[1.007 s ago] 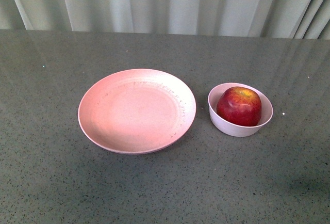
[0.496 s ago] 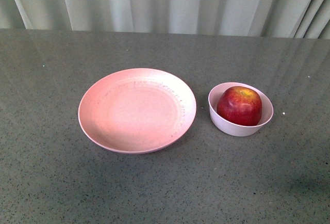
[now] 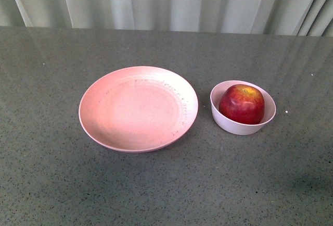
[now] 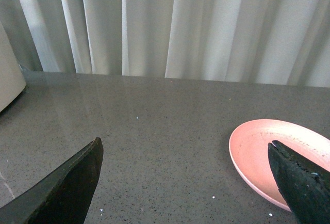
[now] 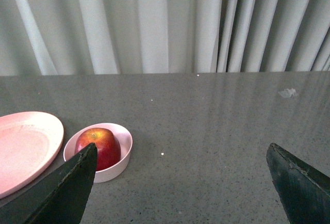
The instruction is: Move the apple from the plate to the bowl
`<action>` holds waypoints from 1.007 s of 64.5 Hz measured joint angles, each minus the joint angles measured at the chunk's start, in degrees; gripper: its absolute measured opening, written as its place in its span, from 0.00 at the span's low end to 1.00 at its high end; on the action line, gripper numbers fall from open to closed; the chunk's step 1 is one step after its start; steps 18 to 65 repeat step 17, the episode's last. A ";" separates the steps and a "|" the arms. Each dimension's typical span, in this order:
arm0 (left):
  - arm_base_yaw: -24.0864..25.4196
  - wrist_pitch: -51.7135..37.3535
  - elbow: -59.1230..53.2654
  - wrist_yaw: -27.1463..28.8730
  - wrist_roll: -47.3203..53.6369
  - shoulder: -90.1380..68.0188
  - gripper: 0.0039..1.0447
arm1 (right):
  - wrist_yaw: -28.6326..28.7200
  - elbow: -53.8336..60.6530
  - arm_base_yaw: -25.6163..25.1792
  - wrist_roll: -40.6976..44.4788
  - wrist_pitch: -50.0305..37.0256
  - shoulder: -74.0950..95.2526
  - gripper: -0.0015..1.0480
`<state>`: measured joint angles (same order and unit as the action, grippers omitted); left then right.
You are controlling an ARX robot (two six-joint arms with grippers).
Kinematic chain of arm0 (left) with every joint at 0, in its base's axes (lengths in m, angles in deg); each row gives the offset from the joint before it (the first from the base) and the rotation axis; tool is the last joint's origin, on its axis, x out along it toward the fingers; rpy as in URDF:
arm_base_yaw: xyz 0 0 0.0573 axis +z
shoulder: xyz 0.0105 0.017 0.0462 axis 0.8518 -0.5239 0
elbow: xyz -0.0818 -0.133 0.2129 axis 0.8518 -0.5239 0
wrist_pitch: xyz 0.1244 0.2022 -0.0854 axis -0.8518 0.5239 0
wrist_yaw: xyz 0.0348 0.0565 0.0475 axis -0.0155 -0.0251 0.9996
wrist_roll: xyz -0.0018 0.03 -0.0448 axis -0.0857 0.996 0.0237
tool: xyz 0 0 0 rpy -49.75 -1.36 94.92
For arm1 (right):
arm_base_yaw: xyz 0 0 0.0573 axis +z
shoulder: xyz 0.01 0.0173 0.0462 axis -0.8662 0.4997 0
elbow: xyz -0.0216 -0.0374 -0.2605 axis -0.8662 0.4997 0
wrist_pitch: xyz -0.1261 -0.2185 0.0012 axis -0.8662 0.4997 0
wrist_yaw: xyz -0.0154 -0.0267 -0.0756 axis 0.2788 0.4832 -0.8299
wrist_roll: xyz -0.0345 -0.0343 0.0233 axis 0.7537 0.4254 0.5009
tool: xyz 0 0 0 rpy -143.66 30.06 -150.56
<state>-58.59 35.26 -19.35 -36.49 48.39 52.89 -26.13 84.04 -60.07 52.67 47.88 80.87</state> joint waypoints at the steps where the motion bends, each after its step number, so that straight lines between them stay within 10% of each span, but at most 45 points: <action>1: 0.00 0.00 0.00 0.00 0.02 0.00 0.92 | 0.00 0.00 0.00 0.00 0.00 0.00 0.91; 65: 0.00 0.00 0.00 0.00 0.02 0.00 0.92 | 0.00 0.00 0.00 0.00 0.00 0.00 0.91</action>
